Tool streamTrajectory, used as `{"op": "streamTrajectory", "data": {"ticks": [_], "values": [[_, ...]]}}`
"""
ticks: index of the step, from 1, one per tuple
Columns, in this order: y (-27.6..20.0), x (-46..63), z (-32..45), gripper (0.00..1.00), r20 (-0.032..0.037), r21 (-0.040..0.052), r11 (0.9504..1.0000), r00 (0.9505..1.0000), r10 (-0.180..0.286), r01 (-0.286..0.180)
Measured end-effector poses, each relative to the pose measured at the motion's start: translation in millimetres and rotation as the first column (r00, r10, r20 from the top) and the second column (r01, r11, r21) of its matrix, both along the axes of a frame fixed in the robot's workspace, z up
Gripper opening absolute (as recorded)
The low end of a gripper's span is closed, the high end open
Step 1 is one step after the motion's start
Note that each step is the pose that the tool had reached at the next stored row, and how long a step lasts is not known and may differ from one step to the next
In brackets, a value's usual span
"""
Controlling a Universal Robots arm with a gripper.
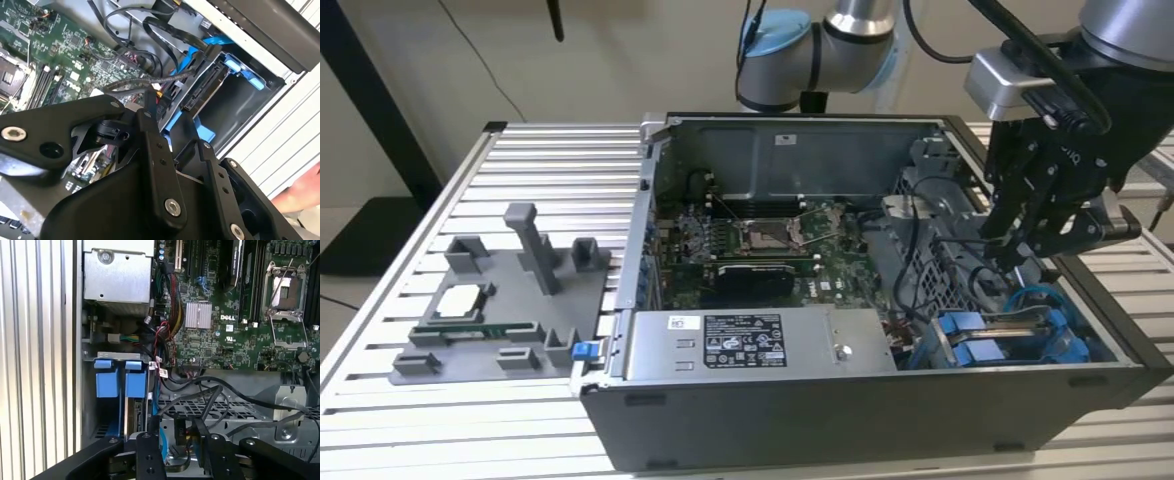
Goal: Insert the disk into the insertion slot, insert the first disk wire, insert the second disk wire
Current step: 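Insert the first disk wire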
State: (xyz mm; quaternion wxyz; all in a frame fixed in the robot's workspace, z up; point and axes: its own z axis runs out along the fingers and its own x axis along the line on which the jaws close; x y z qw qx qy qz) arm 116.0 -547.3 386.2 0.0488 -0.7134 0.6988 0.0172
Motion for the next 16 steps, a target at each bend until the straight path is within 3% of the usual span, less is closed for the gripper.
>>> {"op": "streamTrajectory", "data": {"ticks": [9,15,16], "values": [[0.2,0.2,-2.5,1.0,0.0021,0.0114,0.9999,1.0,0.003,-0.003],[0.2,0.2,-2.6,1.0,0.0022,0.0123,0.9999,1.0,0.003,-0.003],[0.1,0.2,-2.6,0.0,0.0022,0.0123,0.9999,1.0,0.003,-0.003]]}}
